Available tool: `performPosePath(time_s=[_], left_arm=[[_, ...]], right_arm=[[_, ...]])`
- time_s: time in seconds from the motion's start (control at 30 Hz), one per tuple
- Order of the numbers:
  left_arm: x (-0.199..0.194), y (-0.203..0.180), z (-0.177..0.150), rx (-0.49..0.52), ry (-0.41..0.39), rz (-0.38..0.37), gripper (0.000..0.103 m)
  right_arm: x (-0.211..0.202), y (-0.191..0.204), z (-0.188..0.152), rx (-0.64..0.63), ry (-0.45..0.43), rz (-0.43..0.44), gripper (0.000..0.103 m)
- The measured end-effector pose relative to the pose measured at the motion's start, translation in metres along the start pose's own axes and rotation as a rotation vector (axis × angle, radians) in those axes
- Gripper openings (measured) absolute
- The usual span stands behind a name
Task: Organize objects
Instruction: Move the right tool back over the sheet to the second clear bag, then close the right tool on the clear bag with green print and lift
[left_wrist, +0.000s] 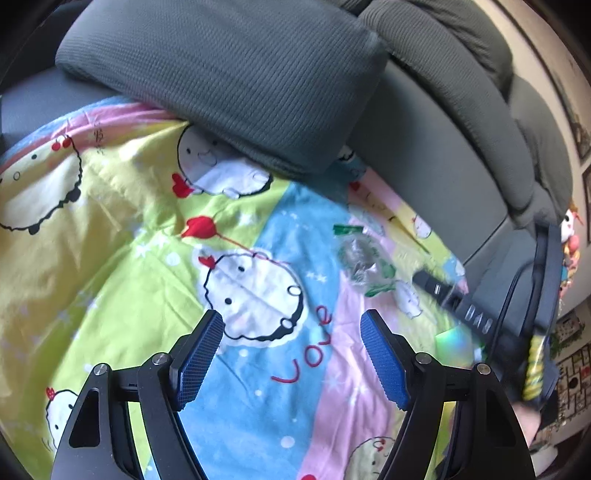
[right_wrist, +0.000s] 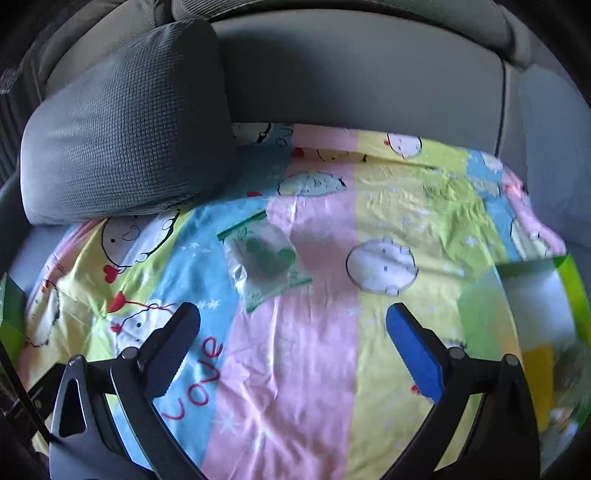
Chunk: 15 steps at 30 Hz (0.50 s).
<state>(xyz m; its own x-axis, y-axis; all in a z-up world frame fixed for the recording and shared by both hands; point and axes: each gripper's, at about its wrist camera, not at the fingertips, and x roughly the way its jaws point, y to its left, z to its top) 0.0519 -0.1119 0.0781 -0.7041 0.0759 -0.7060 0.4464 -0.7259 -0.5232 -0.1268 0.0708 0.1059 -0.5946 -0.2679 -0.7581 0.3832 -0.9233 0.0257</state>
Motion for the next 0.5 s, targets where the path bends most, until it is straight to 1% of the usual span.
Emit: performPosePath(time_s=[0.03,0.1,0.17,0.27,0.37,0.47,0.5], left_arm=[[0.003,0.001,0.0,0.0,0.008,0.012,0.077],[0.009,0.0,-0.001,0.017,0.021,0.065,0.077],[0.018,-0.001,-0.001,0.044,0.047,0.112,0.077],[0.03,0.005,0.0,0.033,0.097,0.124,0.077],[0.032,0.011,0.003,0.006,0.101,0.151,0.077],[0.031,0.01,0.004,0.002,0.095,0.161,0.077],[0.032,0.009,0.003,0.006,0.099,0.155,0.077]], right_arm=[[0.004,0.002,0.006,-0.014,0.001,0.02,0.1],[0.012,0.003,0.016,-0.005,0.024,0.063,0.101],[0.024,0.002,0.023,0.032,0.069,0.072,0.101],[0.042,0.002,0.034,0.075,0.089,0.108,0.101],[0.057,0.006,0.039,0.079,0.103,0.083,0.101],[0.076,0.017,0.039,0.01,0.12,0.106,0.101],[0.083,0.021,0.038,-0.015,0.124,0.099,0.101]])
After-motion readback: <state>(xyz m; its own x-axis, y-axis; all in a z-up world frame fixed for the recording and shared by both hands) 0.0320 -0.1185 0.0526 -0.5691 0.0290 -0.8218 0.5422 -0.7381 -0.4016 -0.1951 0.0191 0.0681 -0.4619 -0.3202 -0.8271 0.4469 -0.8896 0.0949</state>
